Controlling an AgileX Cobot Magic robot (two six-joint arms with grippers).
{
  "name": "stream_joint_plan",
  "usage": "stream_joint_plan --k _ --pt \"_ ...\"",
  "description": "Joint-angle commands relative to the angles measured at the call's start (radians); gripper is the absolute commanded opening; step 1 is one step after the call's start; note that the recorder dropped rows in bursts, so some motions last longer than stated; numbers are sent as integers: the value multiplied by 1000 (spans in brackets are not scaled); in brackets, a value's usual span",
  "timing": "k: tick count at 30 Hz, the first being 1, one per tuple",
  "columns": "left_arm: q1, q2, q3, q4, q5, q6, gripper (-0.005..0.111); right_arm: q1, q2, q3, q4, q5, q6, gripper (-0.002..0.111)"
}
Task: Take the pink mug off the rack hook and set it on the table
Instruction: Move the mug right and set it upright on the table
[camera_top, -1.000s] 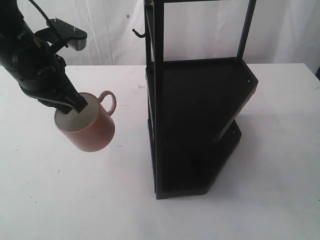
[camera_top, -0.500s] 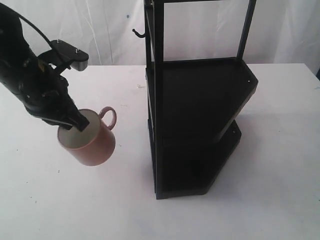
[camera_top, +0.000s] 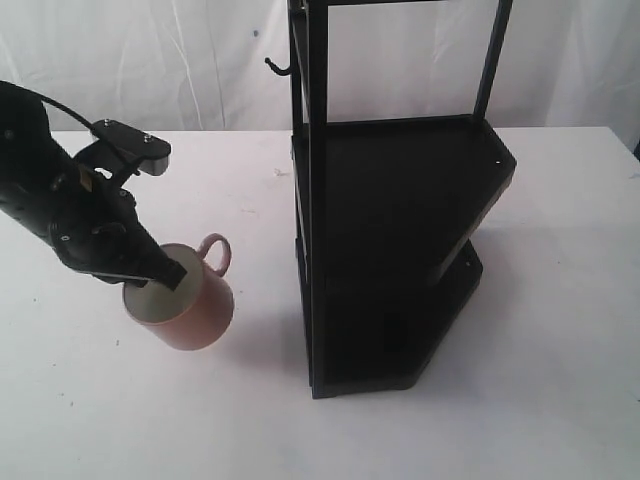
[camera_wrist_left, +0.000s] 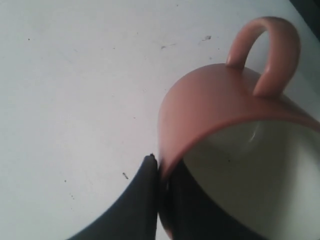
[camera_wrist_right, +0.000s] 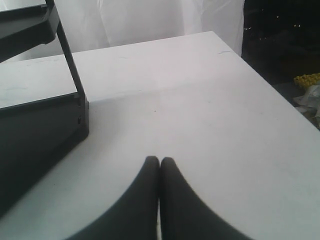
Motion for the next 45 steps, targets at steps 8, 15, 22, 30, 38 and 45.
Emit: stream_joint_plan --k 8,15,22,30,38,45 --pt "-6 95 -123 152 219 -161 0 -6 -2 0 -6 -4 -1 0" --pt "-6 124 -130 129 192 -123 0 -6 -2 0 -6 -4 -1 0" --pt "-6 132 -130 90 158 -123 0 -6 -2 0 -6 -4 -1 0" --pt "-6 146 -130 90 176 -94 0 -6 -2 0 -6 -4 -1 0" --pt "-6 146 -130 90 176 -94 0 -6 -2 0 -6 -4 -1 0" --pt "-6 146 -130 91 176 -92 4 -6 -2 0 -6 -4 -1 0"
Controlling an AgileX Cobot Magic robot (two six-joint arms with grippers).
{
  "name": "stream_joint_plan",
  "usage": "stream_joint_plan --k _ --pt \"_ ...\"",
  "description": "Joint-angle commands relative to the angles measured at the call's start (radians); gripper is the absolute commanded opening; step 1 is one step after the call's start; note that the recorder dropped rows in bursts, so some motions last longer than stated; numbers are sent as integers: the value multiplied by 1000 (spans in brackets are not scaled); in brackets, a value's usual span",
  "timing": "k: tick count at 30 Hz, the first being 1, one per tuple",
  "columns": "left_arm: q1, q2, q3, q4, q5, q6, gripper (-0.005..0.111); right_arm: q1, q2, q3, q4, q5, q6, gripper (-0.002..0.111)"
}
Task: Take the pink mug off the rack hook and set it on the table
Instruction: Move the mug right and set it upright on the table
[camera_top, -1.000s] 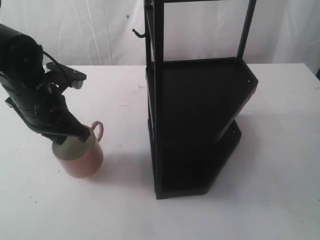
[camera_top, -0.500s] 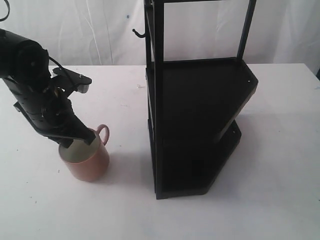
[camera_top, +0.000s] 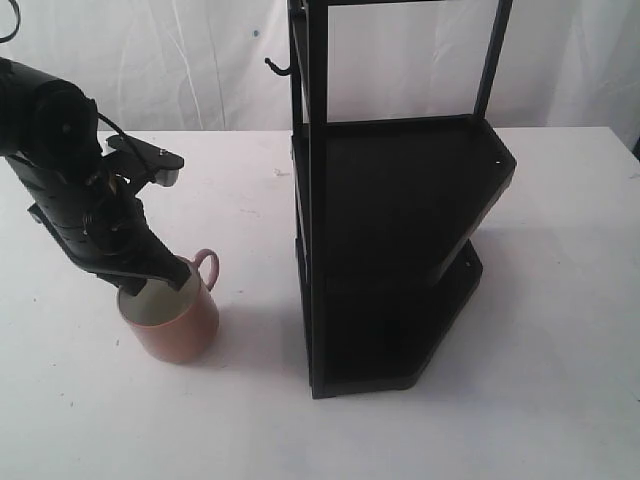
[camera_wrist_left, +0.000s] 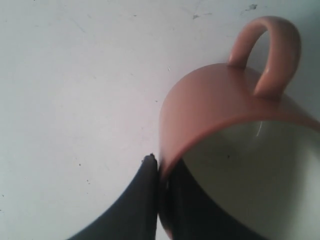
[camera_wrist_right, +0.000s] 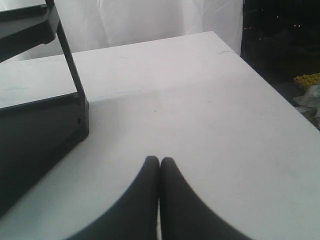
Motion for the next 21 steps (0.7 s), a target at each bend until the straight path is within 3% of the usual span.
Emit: stream_joint_plan --k 1,9,21 --pt "-6 0 -1 -8 21 5 8 -6 -2 0 -6 -4 -1 0" --pt "-6 0 -1 -8 21 5 35 -6 -2 0 -6 -4 -1 0" --pt "-6 -3 -4 -2 11 3 36 -6 -2 0 -6 -4 -1 0"
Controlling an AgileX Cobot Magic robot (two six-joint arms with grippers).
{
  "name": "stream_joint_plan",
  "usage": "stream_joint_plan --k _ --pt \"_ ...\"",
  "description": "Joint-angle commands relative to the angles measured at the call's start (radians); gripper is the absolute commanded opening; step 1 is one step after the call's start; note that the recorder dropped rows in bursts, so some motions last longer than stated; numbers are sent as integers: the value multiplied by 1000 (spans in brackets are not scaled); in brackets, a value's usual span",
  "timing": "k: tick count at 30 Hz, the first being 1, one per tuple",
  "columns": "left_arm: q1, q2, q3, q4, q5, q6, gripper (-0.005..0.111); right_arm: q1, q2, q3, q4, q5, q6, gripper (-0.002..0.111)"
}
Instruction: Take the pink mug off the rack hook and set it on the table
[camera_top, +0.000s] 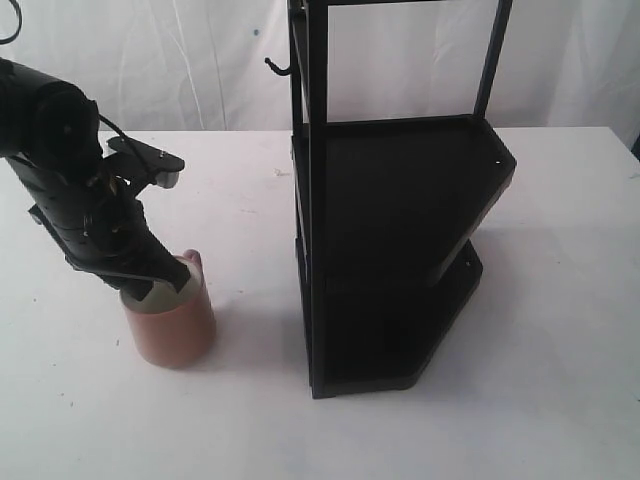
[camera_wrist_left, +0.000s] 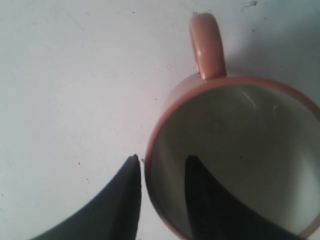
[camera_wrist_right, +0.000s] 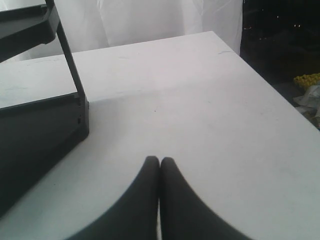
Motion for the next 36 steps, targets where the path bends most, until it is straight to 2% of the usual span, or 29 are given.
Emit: stream_joint_plan --k 1,15,23,27,29,31,34,35,36 --pt "-6 -3 -9 5 10 -1 36 -6 -2 0 -6 -4 -1 0" --pt "-6 -144 -261 88 233 -1 36 -6 -2 0 -6 -4 -1 0" --pt "-6 -234 -272 273 336 -5 36 -6 -2 0 -6 -4 -1 0" --pt "-4 -240 -186 353 380 -13 36 -6 -2 0 -6 -4 -1 0" --pt "17 -240 -92 382 368 -42 34 -6 -2 0 -6 -4 -1 0" --pt "65 -258 -1 387 316 -129 25 -6 -2 0 -6 -4 -1 0" --pt "171 -309 175 389 183 -197 1 -6 -2 0 -6 -4 -1 0" --pt "209 -318 224 389 152 -208 0 -6 -2 0 -6 -4 -1 0" --pt "274 -338 300 392 106 -231 0 -6 -2 0 -6 -4 -1 0"
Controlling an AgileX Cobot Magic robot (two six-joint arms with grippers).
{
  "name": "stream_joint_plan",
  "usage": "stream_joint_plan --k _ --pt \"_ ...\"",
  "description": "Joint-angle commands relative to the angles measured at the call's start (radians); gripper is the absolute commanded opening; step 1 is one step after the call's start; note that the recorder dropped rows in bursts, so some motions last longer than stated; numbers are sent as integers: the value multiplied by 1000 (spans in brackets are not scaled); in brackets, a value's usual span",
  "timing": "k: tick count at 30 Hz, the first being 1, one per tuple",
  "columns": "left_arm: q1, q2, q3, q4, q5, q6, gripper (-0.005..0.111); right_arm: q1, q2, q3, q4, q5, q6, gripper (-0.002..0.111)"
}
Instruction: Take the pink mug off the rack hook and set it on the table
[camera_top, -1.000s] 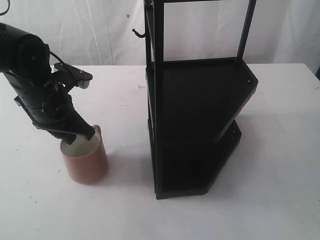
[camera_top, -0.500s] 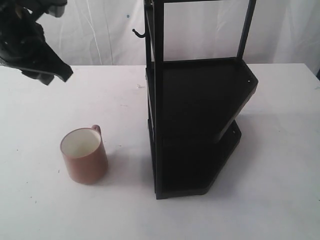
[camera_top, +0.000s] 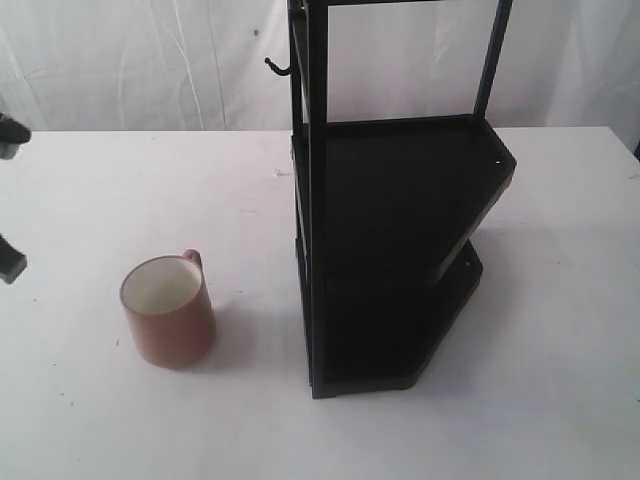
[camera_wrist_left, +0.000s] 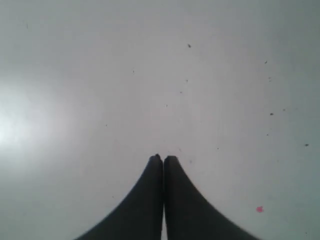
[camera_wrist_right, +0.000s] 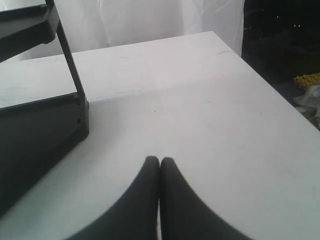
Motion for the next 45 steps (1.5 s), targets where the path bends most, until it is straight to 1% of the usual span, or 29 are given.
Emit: stream_joint_plan --k 1,3,5,7,11,14,16,21,24,26,28,31,34,44,45 --pt "199 -68 237 16 -148 -100 0 -6 -2 0 -6 -4 -1 0" --pt "326 -99 341 -14 -247 -227 0 -6 -2 0 -6 -4 -1 0" --pt "419 -146 446 -76 -377 -268 0 -6 -2 0 -6 -4 -1 0" --pt "465 -234 496 -138 -459 -295 0 -6 -2 0 -6 -4 -1 0" --pt "461 -447 521 -149 -562 -238 0 -6 -2 0 -6 -4 -1 0" --pt "461 -628 560 -169 -602 -228 0 -6 -2 0 -6 -4 -1 0" --pt "461 -744 602 -192 -600 -228 0 -6 -2 0 -6 -4 -1 0" --pt "461 -1045 702 -318 -563 -228 0 -6 -2 0 -6 -4 -1 0" --pt "461 -1191 748 -383 -563 -208 0 -6 -2 0 -6 -4 -1 0" --pt "461 -1258 765 -392 -563 -201 0 -6 -2 0 -6 -4 -1 0" --pt "461 -1305 766 -387 -561 -201 0 -6 -2 0 -6 -4 -1 0" --pt "461 -1335 766 -342 -599 -201 0 -6 -2 0 -6 -4 -1 0" --pt "461 -1335 766 -309 -636 -201 0 -6 -2 0 -6 -4 -1 0" --pt "461 -1335 766 -306 -635 -201 0 -6 -2 0 -6 -4 -1 0" --pt "451 -1335 766 -306 -635 -201 0 -6 -2 0 -6 -4 -1 0"
